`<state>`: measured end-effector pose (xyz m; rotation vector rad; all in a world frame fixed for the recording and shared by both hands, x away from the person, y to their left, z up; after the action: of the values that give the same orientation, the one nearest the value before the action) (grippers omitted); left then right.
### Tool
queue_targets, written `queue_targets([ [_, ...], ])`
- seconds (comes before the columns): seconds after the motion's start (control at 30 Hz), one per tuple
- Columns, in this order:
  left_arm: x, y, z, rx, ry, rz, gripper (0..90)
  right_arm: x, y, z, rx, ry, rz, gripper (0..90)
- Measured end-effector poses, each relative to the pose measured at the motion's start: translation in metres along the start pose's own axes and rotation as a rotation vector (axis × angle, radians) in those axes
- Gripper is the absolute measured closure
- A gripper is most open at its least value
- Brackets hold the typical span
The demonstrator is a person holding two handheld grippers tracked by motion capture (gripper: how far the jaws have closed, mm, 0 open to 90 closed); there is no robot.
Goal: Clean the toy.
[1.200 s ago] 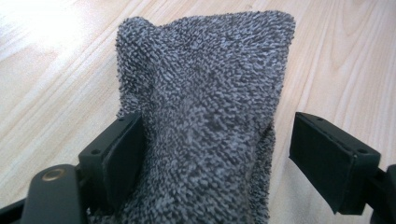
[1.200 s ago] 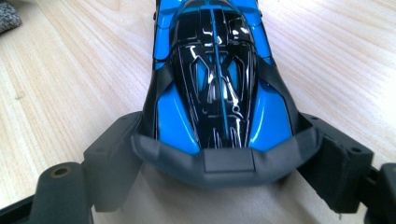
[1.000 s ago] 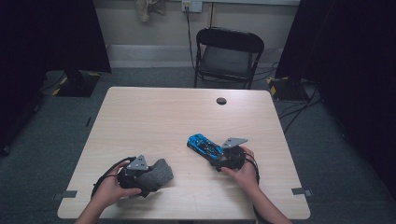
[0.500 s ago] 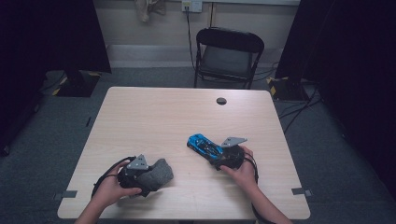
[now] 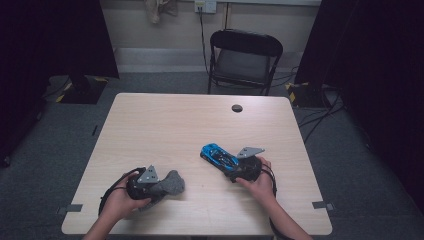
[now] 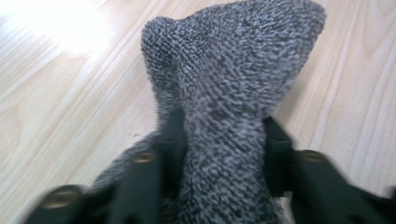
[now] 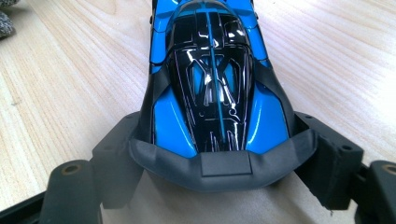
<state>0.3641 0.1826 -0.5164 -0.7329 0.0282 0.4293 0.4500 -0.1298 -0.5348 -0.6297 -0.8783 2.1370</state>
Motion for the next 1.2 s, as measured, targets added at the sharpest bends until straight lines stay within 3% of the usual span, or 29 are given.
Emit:
queue_targets([
  [0.1,-0.001,-0.003,0.001,0.013,0.006,0.019,71.0,0.0,0.0,0.0,0.0,0.0,0.0,24.0],
  [0.13,-0.001,-0.01,0.003,-0.031,0.031,0.058,71.5,0.0,0.0,0.0,0.002,0.001,-0.002,24.1],
  [0.2,-0.002,-0.021,0.005,-0.063,0.041,0.062,71.8,0.0,0.0,0.001,0.002,0.0,-0.002,24.1],
  [0.3,-0.004,-0.044,0.002,-0.117,0.061,0.037,71.8,0.0,0.0,0.001,0.002,0.0,-0.002,24.1],
  [0.33,-0.004,-0.044,0.002,-0.117,0.061,0.037,71.8,0.0,0.0,0.001,0.002,0.0,-0.002,24.1],
  [0.37,-0.004,-0.06,-0.005,-0.126,0.065,0.012,71.8,0.0,0.001,0.001,0.002,0.0,-0.001,24.0],
  [0.4,-0.004,-0.06,-0.005,-0.126,0.065,0.012,71.7,0.0,0.001,0.001,0.002,0.0,-0.001,24.0],
  [0.43,-0.001,-0.075,-0.012,-0.136,0.072,-0.001,71.7,0.0,0.001,0.001,0.002,-0.001,-0.002,24.0],
  [0.5,0.0,-0.083,-0.017,-0.148,0.075,-0.011,71.7,0.0,0.001,0.002,0.002,-0.001,-0.002,24.0],
  [0.53,0.003,-0.098,-0.027,-0.155,0.087,-0.024,71.6,0.0,0.001,0.002,0.001,0.0,-0.001,24.0],
  [0.73,0.011,-0.135,-0.056,-0.163,0.11,-0.032,71.4,0.0,0.001,0.002,0.001,-0.001,-0.001,24.0],
  [0.97,0.017,-0.154,-0.087,-0.145,0.116,-0.038,70.6,0.0,0.001,0.002,0.001,0.0,-0.002,24.0],
  [1.2,0.012,-0.16,-0.107,-0.146,0.113,-0.049,64.5,0.0,0.001,0.002,0.001,-0.001,-0.001,24.0],
])
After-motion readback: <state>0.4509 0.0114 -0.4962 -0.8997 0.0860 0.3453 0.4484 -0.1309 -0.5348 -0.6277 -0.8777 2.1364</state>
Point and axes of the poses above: each handheld gripper's, and its own axes: z roughly backward along the jaws, y roughly out of its underside, x roughly to its left, the point moved 5 cm from there along -z, roughly forward along the jaws, and after that the axes turned 14 degrees about y, right-handed, at the moved point
